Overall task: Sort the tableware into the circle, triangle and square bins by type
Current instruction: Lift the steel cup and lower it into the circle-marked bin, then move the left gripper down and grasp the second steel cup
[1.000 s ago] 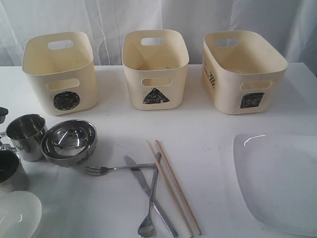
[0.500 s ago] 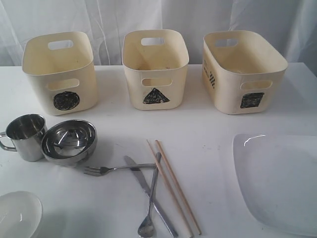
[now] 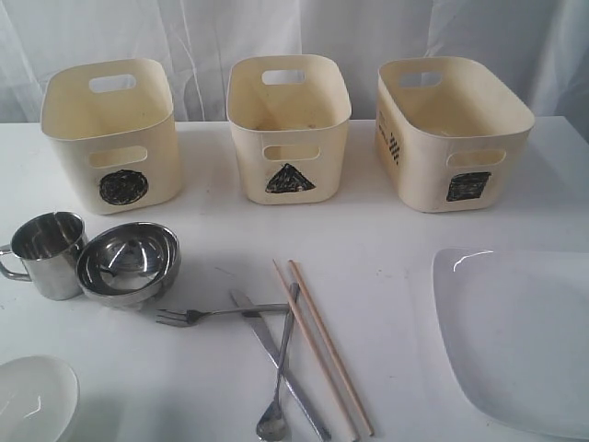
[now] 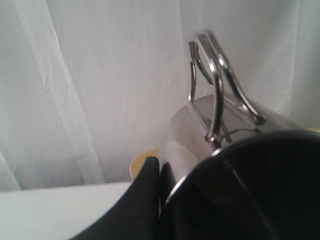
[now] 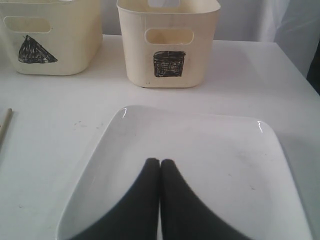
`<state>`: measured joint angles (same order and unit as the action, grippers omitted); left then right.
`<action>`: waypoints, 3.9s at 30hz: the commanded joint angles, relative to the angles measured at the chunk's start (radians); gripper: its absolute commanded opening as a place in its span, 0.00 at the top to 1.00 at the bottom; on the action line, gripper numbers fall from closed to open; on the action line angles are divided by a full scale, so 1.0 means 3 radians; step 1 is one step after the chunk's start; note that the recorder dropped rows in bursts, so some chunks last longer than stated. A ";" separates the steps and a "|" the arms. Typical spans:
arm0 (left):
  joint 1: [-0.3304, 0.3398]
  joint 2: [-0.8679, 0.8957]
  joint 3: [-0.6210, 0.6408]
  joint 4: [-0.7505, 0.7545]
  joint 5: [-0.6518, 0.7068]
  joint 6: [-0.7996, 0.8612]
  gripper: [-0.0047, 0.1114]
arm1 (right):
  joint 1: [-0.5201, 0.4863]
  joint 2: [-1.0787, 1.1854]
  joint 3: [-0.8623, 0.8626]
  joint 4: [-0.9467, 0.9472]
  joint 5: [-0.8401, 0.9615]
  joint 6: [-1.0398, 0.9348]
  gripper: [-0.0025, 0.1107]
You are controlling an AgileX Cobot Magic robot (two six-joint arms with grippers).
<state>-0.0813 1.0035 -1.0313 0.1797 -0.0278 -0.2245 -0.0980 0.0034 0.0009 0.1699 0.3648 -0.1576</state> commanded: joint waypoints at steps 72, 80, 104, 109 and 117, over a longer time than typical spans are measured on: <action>-0.0002 0.1662 -0.1252 -0.0077 0.3205 0.1104 0.48 | -0.0006 -0.0011 -0.0003 -0.0032 -0.0049 0.0012 0.98; -0.0002 0.1993 -0.0506 0.0123 0.1800 0.1125 0.48 | -0.0006 -0.0011 -0.0003 -0.0032 -0.0049 0.0012 0.98; -0.0002 0.2455 -0.0447 0.0514 0.1603 0.0611 0.96 | -0.0006 -0.0011 -0.0003 -0.0032 -0.0049 0.0012 0.98; -0.0002 0.1865 -0.0578 0.0881 0.2220 0.0528 0.96 | -0.0006 -0.0011 -0.0003 -0.0032 -0.0049 0.0012 0.98; -0.0002 0.0850 -0.0794 0.0669 0.1311 0.0443 0.96 | -0.0006 -0.0011 -0.0003 -0.0032 -0.0049 0.0012 0.98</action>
<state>-0.0831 1.3386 -1.2588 0.4206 0.5661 -0.0646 -0.0980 0.0034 0.0009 0.1699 0.3648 -0.1576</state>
